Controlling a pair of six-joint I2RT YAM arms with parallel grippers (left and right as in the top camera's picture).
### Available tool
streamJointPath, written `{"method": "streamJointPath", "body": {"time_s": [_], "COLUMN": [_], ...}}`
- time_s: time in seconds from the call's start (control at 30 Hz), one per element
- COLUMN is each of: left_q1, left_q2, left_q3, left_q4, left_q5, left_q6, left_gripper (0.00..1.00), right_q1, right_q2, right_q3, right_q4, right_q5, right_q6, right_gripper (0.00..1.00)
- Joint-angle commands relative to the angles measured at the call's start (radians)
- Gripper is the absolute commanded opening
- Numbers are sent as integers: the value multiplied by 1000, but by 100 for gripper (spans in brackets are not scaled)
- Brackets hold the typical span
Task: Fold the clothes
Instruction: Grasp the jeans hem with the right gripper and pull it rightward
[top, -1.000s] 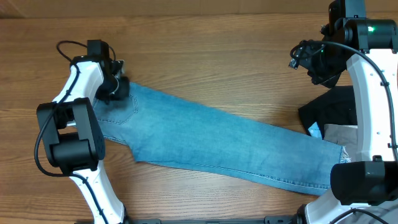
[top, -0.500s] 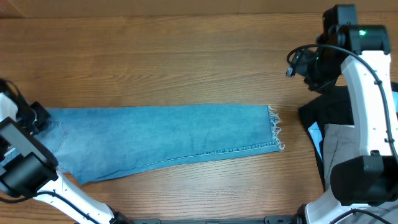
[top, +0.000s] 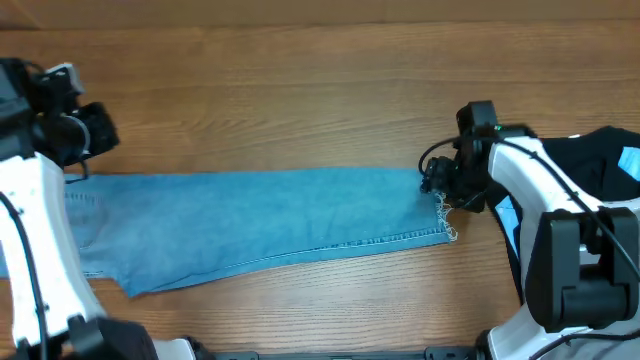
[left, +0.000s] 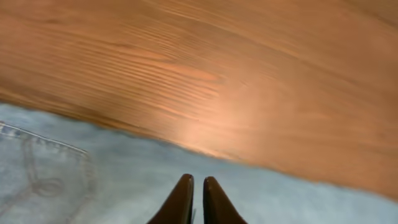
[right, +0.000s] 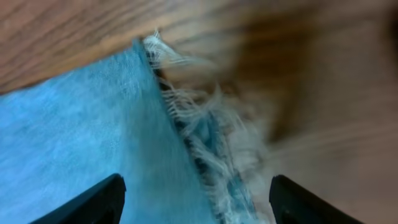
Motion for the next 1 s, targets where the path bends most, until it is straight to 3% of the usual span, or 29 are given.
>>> {"method": "streamJointPath", "body": {"time_s": [0.0,0.17,0.23,0.27,0.3,0.5,0.6,0.77,0.83,0.9,0.97], "left_q1": [-95,-160,-164,-164,-164,-164,-164,-164,-164,-164,-164], "left_q2": [-50,-70,-69,-69,-69,-69,-69,-69,-69,-69,-69], "left_q3": [0,0,0,0,0,0,0,0,0,0,0], "left_q4": [-50,-129,-155,-163,-167,-177,-178,-199,-208,-208,-207], "left_q5": [-23,-58,-58,-62,-69,-80,-82,-113,-133,-150,-183], "left_q6": [27,27,27,27,27,27,27,27,27,27,18], "left_gripper": [12,12,12,12,12,13,15,18,22,26,33], "right_q1": [6,6,6,6,6,-28,-81,-177,-216,-238,-253], "right_q2": [-16,-16,-16,-16,-16,-16,-16,-16,-16,-16,-17], "right_q3": [-106,-211,-248,-262,-268,-225,-170,-49,6,42,66], "right_q4": [113,276,362,411,449,688,758,678,611,546,481], "right_q5": [-28,-69,-201,-272,-305,-179,-165,-163,-212,-285,-305], "right_q6": [-45,-46,-97,-122,-127,32,37,36,15,-31,-37], "right_gripper": [70,48,38,24,17,4,4,4,51,61,65]}}
